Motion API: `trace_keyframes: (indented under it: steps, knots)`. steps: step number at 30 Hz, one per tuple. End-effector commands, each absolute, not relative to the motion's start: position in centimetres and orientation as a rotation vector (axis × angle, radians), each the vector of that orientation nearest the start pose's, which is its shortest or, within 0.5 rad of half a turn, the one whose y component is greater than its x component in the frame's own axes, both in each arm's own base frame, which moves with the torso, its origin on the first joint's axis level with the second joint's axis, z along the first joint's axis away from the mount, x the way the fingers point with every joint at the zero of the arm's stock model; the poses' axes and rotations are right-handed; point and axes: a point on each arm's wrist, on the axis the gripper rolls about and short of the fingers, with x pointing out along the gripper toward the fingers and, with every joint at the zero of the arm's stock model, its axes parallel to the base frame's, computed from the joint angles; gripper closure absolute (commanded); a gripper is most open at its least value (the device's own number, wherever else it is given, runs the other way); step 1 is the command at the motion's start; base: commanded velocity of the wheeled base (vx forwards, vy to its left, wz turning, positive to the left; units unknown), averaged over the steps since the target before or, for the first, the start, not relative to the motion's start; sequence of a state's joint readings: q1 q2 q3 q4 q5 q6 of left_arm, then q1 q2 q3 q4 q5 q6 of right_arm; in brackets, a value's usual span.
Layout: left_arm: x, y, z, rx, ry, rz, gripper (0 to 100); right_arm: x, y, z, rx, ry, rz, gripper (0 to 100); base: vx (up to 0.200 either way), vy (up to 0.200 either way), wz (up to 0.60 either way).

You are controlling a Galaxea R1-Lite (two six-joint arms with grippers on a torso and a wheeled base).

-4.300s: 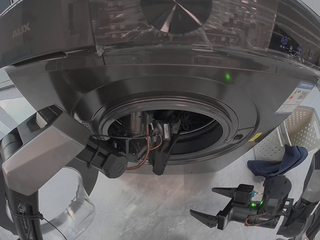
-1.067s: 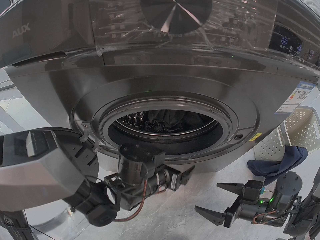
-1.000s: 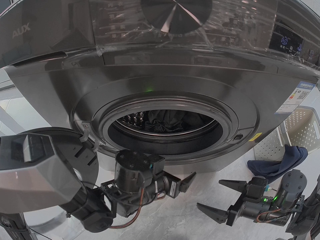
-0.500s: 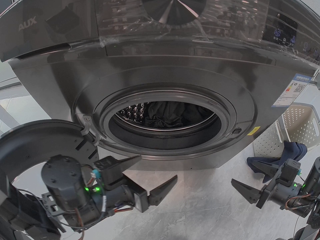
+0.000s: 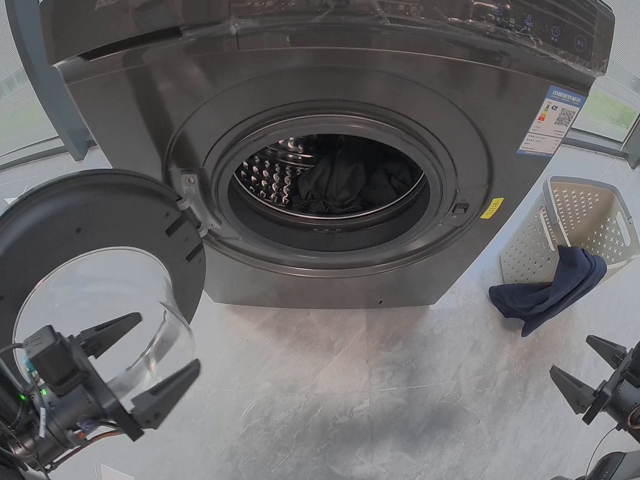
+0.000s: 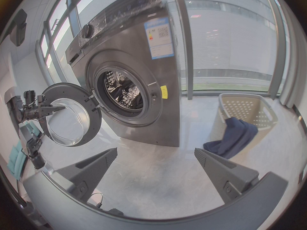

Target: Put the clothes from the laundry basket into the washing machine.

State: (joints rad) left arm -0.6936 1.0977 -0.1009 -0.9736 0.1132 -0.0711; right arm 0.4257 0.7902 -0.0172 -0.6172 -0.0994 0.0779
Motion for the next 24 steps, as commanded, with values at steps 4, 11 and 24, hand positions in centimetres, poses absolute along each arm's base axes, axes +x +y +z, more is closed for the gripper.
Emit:
trace_keyframes:
  steps: [4,11,24]
  knots:
    - [3.5,-1.3,13.7,-0.059,-0.036,-0.297,0,1.1,0.0,11.9,0.063,-0.021,0.099,0,-0.2,0.0,0.0]
    - [0.4,0.1,11.2,-0.054,-0.021,-0.182,0,-0.7,-0.2,9.9,0.059,-0.007,-0.024,0,-0.029,0.0,0.0]
    - [-1.8,0.1,8.3,-0.08,-0.002,-0.023,0,-2.3,-0.1,7.6,0.012,0.0,-0.038,0,0.0,-0.2,0.0]
